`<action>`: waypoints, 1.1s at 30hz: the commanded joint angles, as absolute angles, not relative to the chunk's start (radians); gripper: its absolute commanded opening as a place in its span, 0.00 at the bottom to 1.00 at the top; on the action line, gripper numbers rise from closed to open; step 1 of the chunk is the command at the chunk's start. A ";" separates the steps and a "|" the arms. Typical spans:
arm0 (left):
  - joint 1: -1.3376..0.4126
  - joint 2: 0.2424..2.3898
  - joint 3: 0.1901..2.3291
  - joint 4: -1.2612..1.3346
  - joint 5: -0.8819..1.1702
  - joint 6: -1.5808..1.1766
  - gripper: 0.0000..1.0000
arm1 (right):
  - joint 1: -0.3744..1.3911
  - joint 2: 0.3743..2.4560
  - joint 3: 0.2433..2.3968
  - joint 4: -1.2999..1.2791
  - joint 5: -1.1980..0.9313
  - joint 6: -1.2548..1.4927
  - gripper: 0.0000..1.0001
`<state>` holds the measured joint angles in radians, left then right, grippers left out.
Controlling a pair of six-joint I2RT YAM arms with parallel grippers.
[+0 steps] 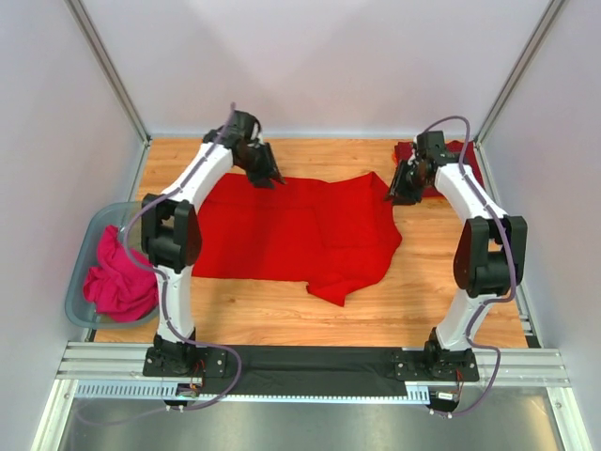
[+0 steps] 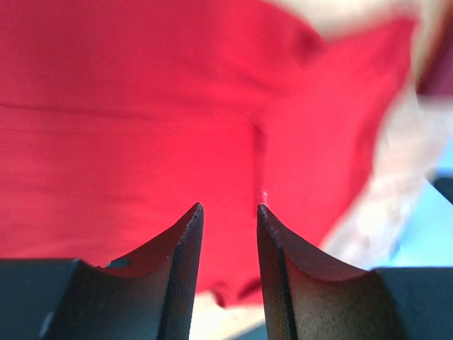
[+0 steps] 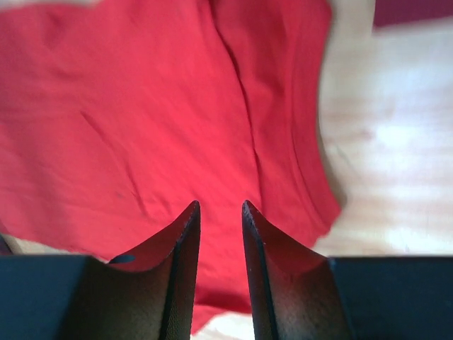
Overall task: Fold and stack the t-shirts
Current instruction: Fold the tshirt
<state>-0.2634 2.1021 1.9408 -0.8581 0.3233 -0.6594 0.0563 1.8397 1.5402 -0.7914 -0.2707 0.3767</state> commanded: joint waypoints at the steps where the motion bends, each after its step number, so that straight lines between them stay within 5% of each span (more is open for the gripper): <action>1: -0.346 2.091 1.867 -0.730 0.472 -0.702 0.44 | 0.072 1.816 1.439 -0.796 -0.258 0.365 0.32; 22: -0.552 2.203 1.721 -0.636 0.471 -0.807 0.45 | 0.147 1.884 1.249 -0.661 -0.230 0.371 0.29; 33: -0.577 2.209 1.686 -0.650 0.426 -0.854 0.45 | 0.149 1.870 1.247 -0.663 -0.235 0.371 0.01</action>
